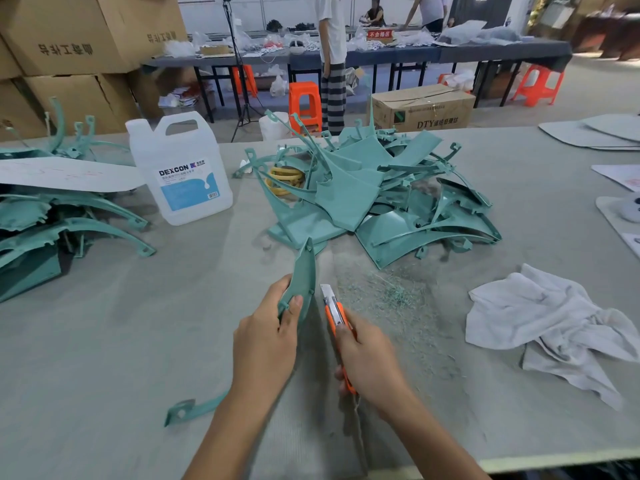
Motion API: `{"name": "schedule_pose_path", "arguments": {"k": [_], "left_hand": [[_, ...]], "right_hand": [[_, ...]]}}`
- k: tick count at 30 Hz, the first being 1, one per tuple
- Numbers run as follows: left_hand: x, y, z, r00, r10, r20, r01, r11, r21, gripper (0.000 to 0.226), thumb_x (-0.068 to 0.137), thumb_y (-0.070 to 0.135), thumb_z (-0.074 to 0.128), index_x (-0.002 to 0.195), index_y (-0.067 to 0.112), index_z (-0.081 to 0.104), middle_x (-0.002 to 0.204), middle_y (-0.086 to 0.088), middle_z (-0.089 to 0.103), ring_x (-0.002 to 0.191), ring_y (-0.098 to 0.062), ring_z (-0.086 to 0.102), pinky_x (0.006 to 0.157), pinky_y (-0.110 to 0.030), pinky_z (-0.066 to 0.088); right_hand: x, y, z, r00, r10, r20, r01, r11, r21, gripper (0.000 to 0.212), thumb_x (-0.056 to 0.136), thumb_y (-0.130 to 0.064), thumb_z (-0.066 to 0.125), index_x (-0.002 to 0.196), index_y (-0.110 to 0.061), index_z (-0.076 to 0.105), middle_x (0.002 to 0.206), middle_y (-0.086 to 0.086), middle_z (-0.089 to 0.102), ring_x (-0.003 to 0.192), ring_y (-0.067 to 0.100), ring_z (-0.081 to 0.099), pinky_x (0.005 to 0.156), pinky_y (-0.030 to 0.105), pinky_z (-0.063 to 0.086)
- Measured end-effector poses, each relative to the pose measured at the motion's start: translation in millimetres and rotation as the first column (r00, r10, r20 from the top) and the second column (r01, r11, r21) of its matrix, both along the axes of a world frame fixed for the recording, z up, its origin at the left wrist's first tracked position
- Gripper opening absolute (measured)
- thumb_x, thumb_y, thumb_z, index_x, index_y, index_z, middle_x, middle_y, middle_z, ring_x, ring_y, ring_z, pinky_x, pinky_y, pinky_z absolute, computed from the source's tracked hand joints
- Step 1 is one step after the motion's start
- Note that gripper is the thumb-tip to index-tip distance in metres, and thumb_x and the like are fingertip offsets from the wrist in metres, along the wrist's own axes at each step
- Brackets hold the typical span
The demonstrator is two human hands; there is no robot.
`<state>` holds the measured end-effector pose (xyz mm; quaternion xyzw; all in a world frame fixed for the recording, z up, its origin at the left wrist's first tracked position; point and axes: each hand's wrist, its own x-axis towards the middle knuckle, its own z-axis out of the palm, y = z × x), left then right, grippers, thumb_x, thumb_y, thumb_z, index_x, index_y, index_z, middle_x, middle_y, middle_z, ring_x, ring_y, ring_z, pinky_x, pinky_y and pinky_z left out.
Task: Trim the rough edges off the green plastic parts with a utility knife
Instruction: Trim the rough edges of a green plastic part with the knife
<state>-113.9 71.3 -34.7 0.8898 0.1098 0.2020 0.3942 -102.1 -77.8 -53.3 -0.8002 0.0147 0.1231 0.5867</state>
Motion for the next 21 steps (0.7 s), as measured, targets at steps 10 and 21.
{"name": "schedule_pose_path", "arguments": {"k": [10, 21], "left_hand": [[1, 0, -1, 1.0, -0.009, -0.007, 0.009, 1.0, 0.002, 0.039, 0.101, 0.044, 0.049, 0.14, 0.037, 0.053, 0.08, 0.001, 0.069, 0.081, -0.026, 0.063, 0.069, -0.032, 0.037], [-6, -2, -3, 0.996, -0.066, 0.061, 0.059, 0.991, 0.116, 0.035, 0.101, 0.04, 0.049, 0.137, 0.041, 0.051, 0.075, 0.005, 0.069, 0.075, -0.029, 0.065, 0.068, -0.037, 0.047]], "right_hand": [[4, 15, 0, 0.999, 0.043, -0.01, -0.043, 0.998, -0.034, 0.018, 0.106, -0.028, 0.04, 0.114, -0.032, 0.056, 0.071, 0.004, 0.057, 0.049, 0.018, 0.064, 0.049, 0.047, 0.06], [-4, 22, 1, 0.998, -0.027, 0.062, 0.021, 0.995, 0.095, 0.027, 0.105, -0.028, 0.044, 0.098, -0.04, 0.067, 0.071, 0.0, 0.061, 0.059, 0.02, 0.057, 0.057, 0.055, 0.056]]}}
